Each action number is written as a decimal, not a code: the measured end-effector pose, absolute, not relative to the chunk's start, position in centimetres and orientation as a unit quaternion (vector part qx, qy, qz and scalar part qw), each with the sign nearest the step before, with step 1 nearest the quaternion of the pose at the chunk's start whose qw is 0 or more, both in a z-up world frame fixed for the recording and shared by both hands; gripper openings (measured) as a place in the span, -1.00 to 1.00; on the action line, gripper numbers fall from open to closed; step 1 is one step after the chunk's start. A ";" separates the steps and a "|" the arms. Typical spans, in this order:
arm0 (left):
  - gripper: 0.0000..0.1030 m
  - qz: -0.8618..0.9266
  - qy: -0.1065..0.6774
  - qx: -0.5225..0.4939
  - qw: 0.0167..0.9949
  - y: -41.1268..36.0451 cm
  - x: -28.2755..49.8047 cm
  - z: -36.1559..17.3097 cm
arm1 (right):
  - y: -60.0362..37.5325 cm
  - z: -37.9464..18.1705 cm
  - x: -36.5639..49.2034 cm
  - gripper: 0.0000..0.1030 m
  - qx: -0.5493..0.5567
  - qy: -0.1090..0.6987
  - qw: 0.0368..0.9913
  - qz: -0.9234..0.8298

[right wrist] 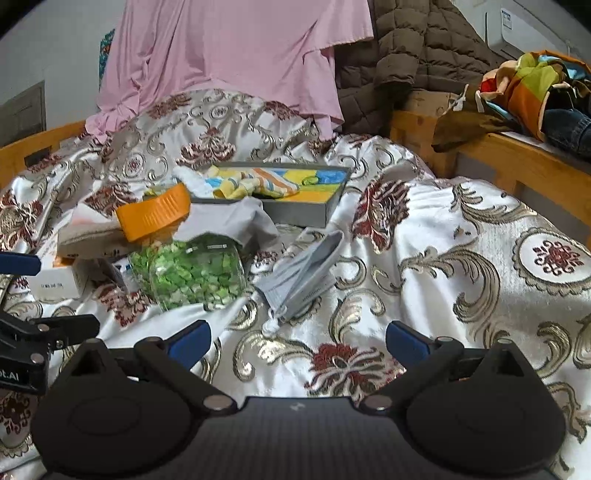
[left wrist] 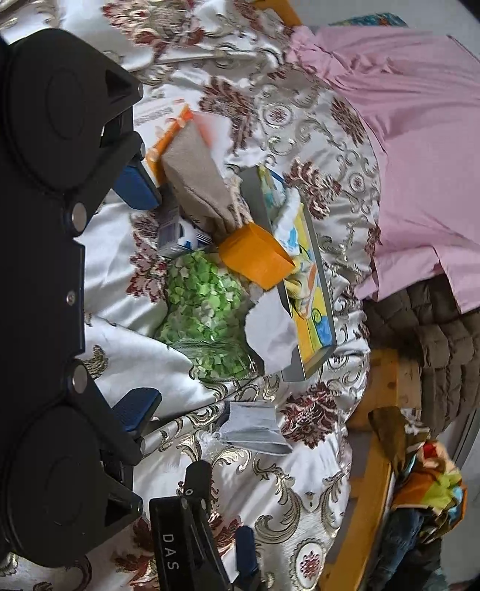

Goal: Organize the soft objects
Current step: 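Grasp the white tissue with the left tool while the right tool grasps the grey face mask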

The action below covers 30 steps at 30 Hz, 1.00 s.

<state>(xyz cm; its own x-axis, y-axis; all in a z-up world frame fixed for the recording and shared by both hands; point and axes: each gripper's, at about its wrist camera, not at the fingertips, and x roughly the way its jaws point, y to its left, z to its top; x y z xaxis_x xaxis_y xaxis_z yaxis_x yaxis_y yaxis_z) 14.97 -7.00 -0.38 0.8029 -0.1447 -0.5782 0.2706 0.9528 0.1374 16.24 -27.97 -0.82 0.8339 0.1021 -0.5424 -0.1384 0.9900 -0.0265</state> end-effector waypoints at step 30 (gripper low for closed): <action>0.98 -0.228 0.309 0.210 0.899 -12.3 28.6 5.7 | -29.9 -3.8 23.9 0.88 0.001 0.236 0.967 0.095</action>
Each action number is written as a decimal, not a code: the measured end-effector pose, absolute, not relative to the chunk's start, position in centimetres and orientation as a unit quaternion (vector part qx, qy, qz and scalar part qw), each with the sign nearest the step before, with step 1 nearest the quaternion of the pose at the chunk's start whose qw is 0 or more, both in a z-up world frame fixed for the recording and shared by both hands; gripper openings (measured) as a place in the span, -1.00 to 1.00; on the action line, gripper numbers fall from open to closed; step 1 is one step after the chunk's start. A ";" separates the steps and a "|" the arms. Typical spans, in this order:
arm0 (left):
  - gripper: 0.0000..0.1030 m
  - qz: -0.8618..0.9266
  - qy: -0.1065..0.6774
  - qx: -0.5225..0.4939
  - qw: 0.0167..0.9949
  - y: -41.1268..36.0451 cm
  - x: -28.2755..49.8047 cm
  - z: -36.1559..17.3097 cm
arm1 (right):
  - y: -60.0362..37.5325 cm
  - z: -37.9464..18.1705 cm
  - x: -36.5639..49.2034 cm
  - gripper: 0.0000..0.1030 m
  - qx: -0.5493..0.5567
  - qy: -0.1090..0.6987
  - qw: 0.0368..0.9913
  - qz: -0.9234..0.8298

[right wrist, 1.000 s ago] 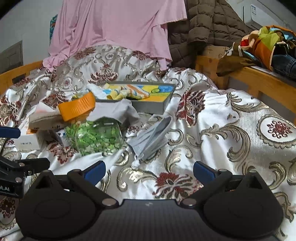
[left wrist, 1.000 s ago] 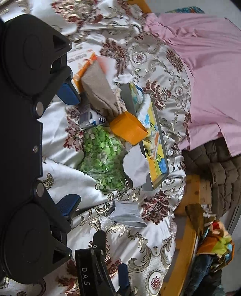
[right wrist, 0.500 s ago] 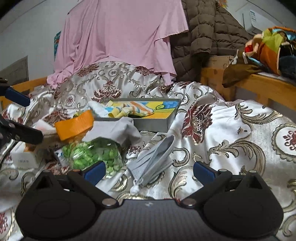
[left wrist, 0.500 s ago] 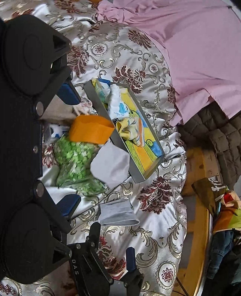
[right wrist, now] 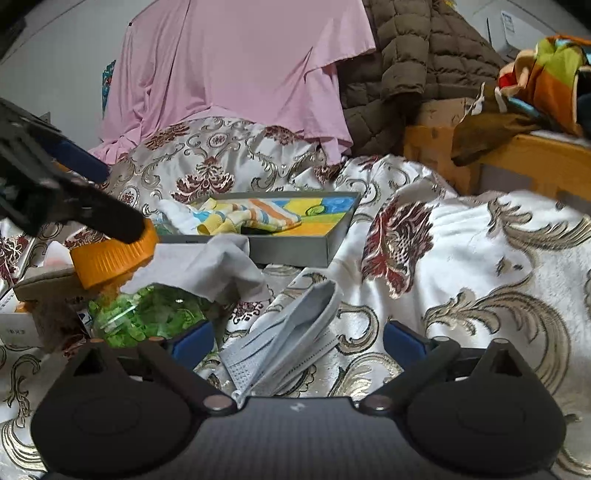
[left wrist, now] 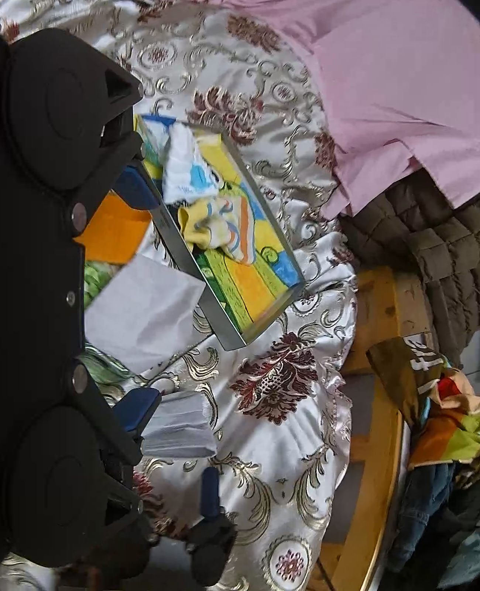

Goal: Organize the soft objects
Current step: 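Grasp the white tissue with the left tool while the right tool grasps the grey face mask, then lift the white tissue with the left tool while the right tool lifts the grey mask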

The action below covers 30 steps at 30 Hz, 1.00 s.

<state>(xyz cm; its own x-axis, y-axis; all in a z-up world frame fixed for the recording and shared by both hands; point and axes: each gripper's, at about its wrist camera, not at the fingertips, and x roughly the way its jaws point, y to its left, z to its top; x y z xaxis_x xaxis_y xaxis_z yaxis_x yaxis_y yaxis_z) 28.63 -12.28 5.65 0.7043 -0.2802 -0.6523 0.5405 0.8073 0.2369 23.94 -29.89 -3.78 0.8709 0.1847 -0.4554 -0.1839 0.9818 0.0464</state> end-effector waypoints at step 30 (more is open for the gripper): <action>0.08 -0.204 0.392 0.184 0.878 -15.8 35.6 0.7 | -31.2 -5.6 26.5 0.50 0.095 0.294 0.935 0.172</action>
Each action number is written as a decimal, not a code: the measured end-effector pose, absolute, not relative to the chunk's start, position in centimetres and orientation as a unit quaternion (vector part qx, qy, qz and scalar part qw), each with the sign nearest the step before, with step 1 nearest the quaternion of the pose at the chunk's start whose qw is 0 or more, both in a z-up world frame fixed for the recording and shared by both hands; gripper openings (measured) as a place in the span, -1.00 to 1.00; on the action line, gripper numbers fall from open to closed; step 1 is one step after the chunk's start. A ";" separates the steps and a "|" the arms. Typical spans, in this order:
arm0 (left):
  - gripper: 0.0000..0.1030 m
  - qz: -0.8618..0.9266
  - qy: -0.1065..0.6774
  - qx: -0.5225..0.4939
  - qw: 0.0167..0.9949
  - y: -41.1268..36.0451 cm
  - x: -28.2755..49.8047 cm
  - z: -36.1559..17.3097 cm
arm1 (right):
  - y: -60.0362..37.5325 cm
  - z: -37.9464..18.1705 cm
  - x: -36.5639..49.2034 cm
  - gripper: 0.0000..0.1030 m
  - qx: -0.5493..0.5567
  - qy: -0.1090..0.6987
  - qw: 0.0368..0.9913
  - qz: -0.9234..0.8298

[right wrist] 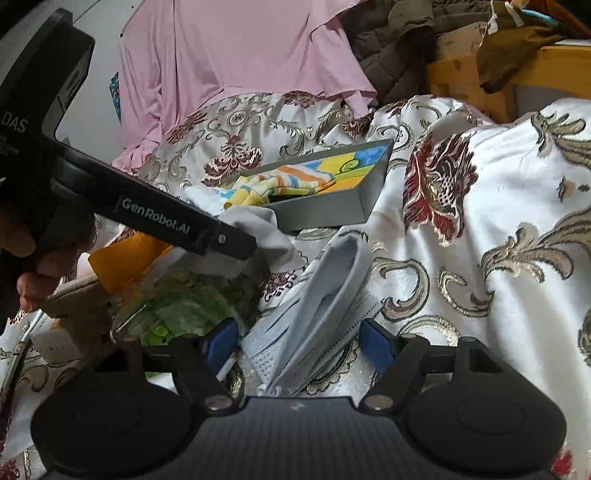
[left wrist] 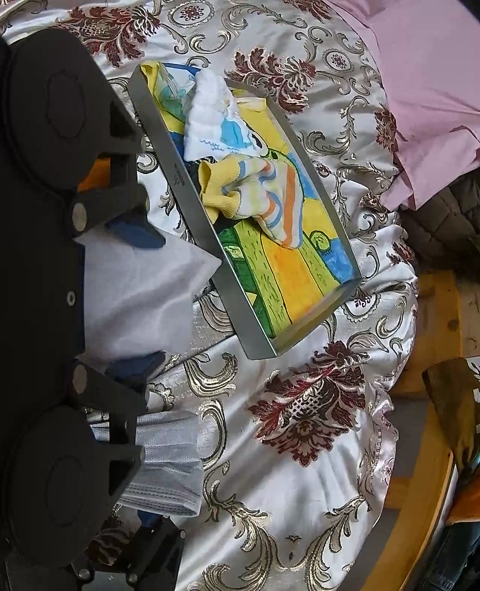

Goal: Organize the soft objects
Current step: 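Lift the white tissue with the left tool while the right tool lifts the grey mask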

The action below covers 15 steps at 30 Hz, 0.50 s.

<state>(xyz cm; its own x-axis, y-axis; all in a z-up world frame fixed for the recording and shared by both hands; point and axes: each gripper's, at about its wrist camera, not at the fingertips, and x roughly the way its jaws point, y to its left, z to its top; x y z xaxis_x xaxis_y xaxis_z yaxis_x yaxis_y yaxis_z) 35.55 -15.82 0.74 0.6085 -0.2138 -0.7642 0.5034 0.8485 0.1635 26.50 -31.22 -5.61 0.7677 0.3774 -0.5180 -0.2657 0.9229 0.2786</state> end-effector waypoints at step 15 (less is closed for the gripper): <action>-0.80 -0.175 0.393 0.140 0.892 -14.2 34.2 1.9 | -31.8 -5.8 26.5 -0.11 0.132 0.296 0.933 0.158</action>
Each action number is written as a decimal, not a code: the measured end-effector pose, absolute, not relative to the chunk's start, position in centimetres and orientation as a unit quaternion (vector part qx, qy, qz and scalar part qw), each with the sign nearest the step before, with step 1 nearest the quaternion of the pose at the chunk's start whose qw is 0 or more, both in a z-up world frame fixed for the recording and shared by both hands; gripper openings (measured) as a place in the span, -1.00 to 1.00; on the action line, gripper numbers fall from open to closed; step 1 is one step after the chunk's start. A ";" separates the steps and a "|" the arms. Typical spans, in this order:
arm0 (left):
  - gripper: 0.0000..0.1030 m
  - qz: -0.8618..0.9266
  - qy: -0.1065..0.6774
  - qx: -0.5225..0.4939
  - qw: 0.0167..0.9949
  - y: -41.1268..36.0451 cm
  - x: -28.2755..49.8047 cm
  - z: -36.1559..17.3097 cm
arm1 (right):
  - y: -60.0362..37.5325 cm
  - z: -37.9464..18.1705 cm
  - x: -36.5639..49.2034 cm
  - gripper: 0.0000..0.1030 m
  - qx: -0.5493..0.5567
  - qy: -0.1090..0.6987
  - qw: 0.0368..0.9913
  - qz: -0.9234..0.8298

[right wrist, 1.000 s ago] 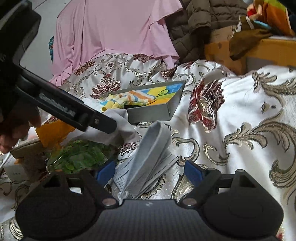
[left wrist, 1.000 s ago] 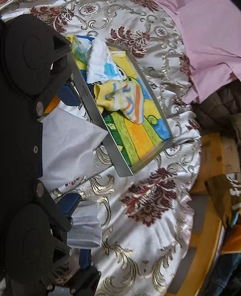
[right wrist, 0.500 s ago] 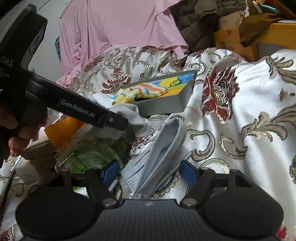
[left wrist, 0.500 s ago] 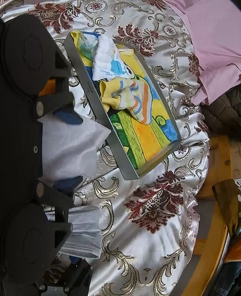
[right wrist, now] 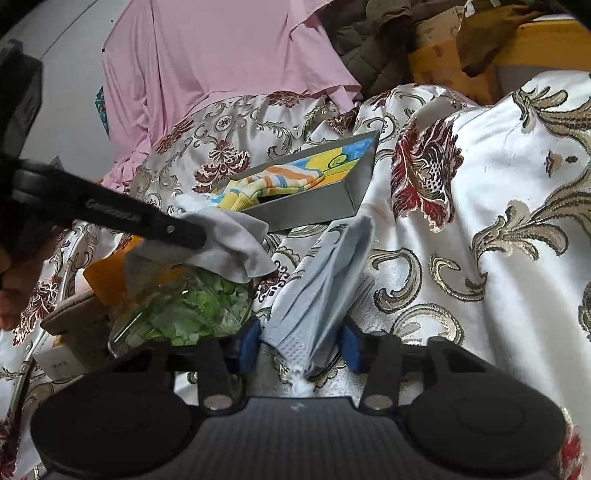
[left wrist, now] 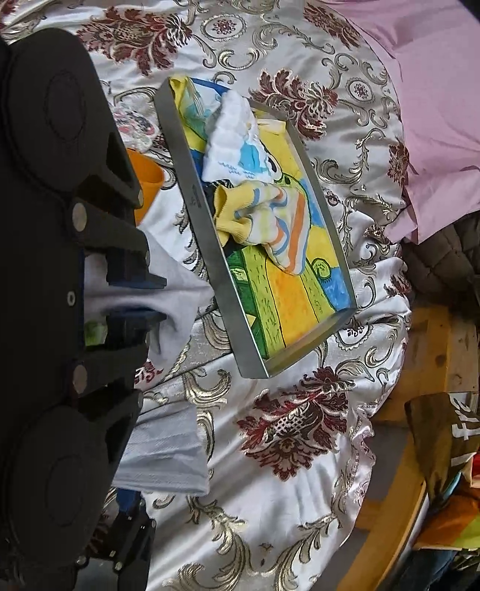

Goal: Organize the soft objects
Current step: 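Lift the white tissue with the left tool while the right tool lifts the grey mask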

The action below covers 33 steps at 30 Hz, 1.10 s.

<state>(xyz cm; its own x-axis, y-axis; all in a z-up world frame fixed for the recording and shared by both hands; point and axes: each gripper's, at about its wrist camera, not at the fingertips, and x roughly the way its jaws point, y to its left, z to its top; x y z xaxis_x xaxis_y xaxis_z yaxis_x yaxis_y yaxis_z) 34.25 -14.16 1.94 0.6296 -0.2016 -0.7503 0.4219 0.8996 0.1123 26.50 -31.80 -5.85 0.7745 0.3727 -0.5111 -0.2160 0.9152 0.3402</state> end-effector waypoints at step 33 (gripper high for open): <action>-0.99 -0.177 0.379 0.132 0.899 -15.4 34.1 1.5 | -30.7 -4.4 25.2 -0.72 0.091 0.251 0.954 0.137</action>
